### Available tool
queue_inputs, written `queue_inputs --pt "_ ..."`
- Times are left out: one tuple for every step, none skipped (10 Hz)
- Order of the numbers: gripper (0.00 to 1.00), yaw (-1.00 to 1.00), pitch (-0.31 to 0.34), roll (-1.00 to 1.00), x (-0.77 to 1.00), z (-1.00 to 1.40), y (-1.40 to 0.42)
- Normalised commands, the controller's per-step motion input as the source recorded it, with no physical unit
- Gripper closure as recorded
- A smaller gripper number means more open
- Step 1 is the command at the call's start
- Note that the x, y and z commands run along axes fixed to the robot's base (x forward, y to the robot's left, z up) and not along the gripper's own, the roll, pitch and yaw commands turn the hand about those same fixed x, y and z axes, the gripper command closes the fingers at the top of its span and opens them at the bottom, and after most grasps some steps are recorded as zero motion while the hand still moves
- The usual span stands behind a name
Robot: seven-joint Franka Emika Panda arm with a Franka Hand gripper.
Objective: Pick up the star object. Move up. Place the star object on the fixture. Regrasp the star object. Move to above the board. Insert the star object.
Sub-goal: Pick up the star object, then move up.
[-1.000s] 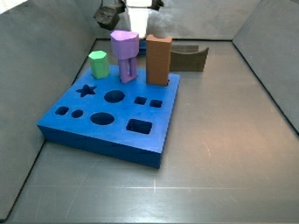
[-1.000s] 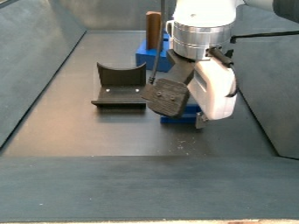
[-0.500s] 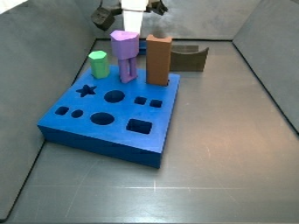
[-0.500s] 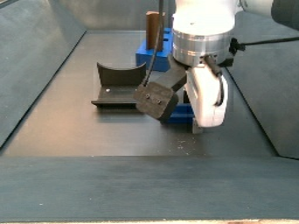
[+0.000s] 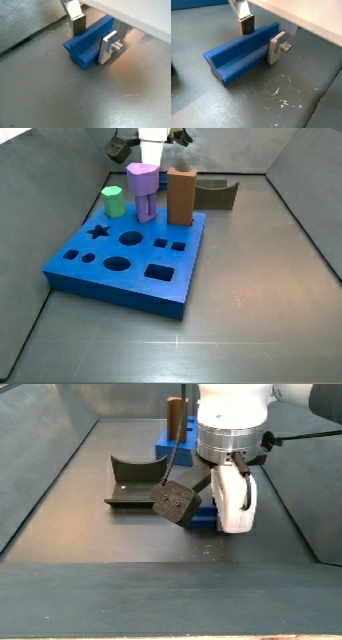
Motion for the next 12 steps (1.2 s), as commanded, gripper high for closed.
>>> queue_inputs --pt "1.0 0.0 0.0 0.0 0.0 0.0 0.0" --pt "1.0 0.0 0.0 0.0 0.0 0.0 0.0" --pt "1.0 0.0 0.0 0.0 0.0 0.0 0.0" --pt "1.0 0.0 0.0 0.0 0.0 0.0 0.0" --pt "1.0 0.0 0.0 0.0 0.0 0.0 0.0" --pt "1.0 0.0 0.0 0.0 0.0 0.0 0.0" --pt "1.0 0.0 0.0 0.0 0.0 0.0 0.0" --pt "1.0 0.0 0.0 0.0 0.0 0.0 0.0" --pt "1.0 0.0 0.0 0.0 0.0 0.0 0.0" --pt "1.0 0.0 0.0 0.0 0.0 0.83 0.0" --pt "1.0 0.04 -0.017 0.01 0.0 0.89 0.08" --pt "1.0 0.03 0.02 0.01 -0.03 0.79 0.06"
